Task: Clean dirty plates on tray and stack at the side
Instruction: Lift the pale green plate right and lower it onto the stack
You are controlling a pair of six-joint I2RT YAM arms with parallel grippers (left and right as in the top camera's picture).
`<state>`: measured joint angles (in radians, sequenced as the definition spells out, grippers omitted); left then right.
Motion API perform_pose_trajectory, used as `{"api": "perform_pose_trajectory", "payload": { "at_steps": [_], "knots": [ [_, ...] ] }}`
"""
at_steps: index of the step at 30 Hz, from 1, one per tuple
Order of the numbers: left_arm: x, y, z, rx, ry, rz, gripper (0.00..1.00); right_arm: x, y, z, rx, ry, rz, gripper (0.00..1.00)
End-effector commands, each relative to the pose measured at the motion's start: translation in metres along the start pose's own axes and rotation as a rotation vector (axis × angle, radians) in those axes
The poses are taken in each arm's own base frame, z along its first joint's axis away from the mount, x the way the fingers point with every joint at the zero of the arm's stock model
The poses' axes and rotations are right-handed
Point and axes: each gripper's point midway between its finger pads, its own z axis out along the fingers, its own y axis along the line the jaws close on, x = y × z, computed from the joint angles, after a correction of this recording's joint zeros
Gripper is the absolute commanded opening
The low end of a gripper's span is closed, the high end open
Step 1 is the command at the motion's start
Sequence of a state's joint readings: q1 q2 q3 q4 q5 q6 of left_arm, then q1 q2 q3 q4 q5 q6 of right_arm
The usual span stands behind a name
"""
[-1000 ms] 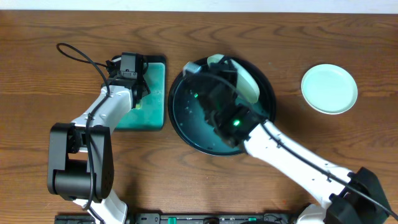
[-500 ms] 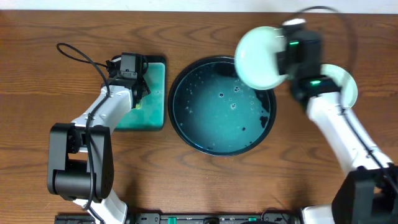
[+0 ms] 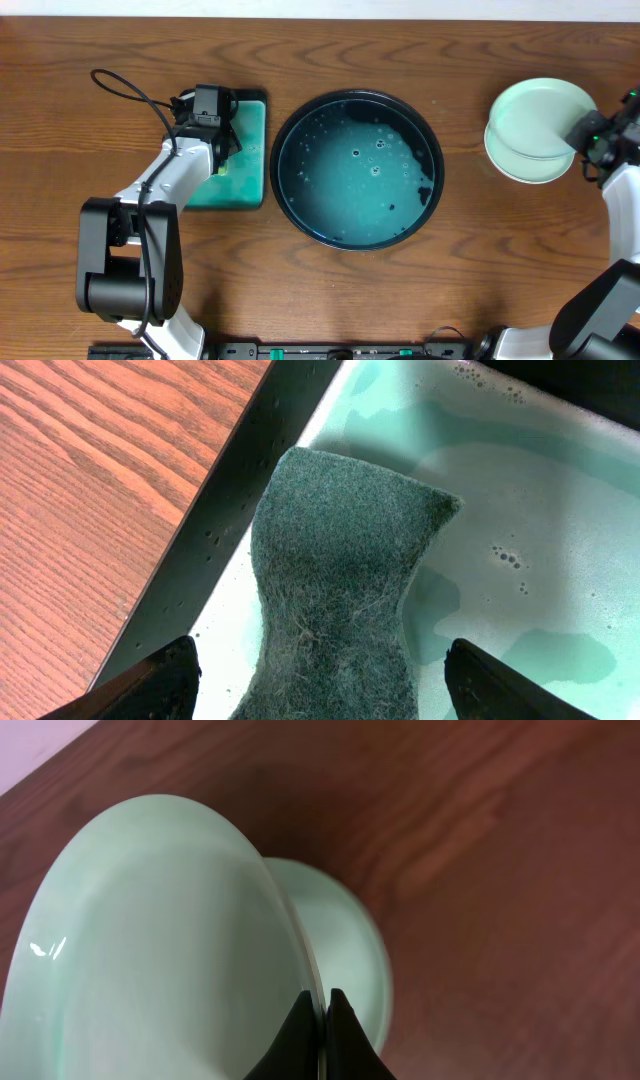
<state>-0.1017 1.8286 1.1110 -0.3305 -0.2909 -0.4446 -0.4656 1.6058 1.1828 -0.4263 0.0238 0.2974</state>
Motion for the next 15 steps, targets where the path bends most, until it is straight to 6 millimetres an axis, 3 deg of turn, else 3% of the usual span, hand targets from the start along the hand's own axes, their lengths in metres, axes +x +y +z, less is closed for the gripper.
{"api": "perform_pose_trajectory", "payload": {
  "at_steps": [1, 4, 8, 11, 13, 15],
  "knots": [
    [0.002, 0.003, 0.001, -0.012, 0.002, -0.001, 0.79, 0.003, -0.011, 0.007, 0.023, 0.017, 0.054, 0.01],
    [0.002, 0.003, 0.001, -0.012, 0.002, -0.001, 0.79, 0.012, -0.026, 0.024, 0.107, 0.038, 0.049, 0.02],
    [0.002, 0.003, 0.001, -0.012, 0.002, -0.001, 0.79, 0.039, -0.032, 0.056, 0.133, 0.123, 0.040, 0.05],
    [0.002, 0.003, 0.001, -0.012, 0.002, -0.001, 0.79, 0.049, -0.035, 0.066, 0.143, 0.155, 0.038, 0.33],
    [0.002, 0.003, 0.001, -0.012, 0.002, -0.001, 0.79, 0.047, -0.032, 0.064, 0.135, 0.151, 0.026, 0.66],
    [0.002, 0.003, 0.001, -0.012, 0.002, -0.001, 0.79, 0.040, -0.028, 0.056, 0.122, 0.130, 0.006, 0.84]
  ]
}}
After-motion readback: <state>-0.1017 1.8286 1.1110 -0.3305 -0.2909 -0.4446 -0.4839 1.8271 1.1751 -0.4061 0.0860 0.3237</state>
